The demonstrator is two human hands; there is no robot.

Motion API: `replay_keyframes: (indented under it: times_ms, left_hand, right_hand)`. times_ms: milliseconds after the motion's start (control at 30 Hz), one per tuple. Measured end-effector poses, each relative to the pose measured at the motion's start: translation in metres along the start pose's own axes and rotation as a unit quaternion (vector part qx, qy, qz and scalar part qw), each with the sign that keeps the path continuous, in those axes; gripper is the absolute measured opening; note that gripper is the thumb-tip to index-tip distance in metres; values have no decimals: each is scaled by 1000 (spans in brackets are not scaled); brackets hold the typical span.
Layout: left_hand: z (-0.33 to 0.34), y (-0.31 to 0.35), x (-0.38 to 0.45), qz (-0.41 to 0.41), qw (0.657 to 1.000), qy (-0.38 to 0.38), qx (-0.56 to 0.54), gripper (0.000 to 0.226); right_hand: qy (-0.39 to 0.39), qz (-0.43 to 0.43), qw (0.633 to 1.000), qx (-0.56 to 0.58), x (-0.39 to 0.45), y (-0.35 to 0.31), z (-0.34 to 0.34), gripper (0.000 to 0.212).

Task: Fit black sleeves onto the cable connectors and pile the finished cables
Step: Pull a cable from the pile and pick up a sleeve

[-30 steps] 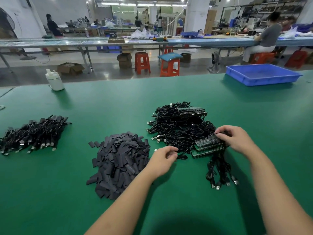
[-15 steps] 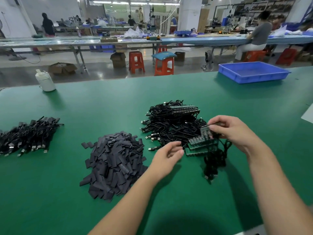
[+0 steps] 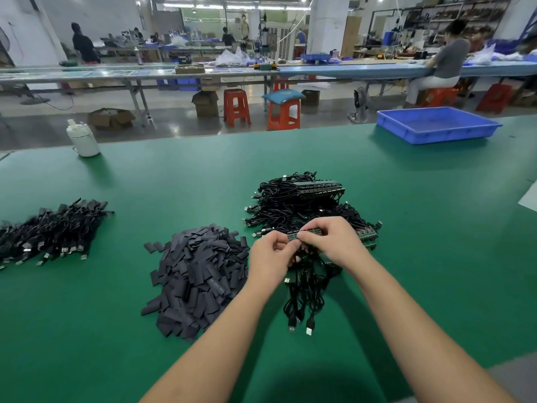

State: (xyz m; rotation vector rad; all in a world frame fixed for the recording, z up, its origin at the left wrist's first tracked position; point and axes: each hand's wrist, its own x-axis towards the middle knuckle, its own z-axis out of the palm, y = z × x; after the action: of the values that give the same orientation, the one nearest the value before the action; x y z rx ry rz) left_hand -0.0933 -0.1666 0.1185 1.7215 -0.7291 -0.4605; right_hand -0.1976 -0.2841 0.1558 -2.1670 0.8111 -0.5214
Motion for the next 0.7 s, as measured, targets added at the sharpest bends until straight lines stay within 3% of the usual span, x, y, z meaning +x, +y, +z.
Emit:
replay_keyframes:
  times_ms: [200, 367, 467, 600, 700]
  left_hand:
    - [6, -10, -1, -49, 998, 31, 5, 17]
    - [13, -13, -3, -33, 991, 84, 101, 24]
    - [5, -19, -2, -54, 990, 98, 82, 23]
    - [-34, -32, 4, -35, 995, 43, 80, 19]
    - [-60, -34, 3, -31, 998, -28, 36, 19]
  right_hand:
    - [60, 5, 997, -47, -6, -1, 21, 9]
    - [105, 26, 991, -76, -8, 7, 36, 11]
    - [105, 30, 991, -74, -1, 17, 32, 11]
    - [69, 107, 979, -159, 22, 45, -5, 23]
    - [83, 116, 947, -289, 25, 59, -13, 52]
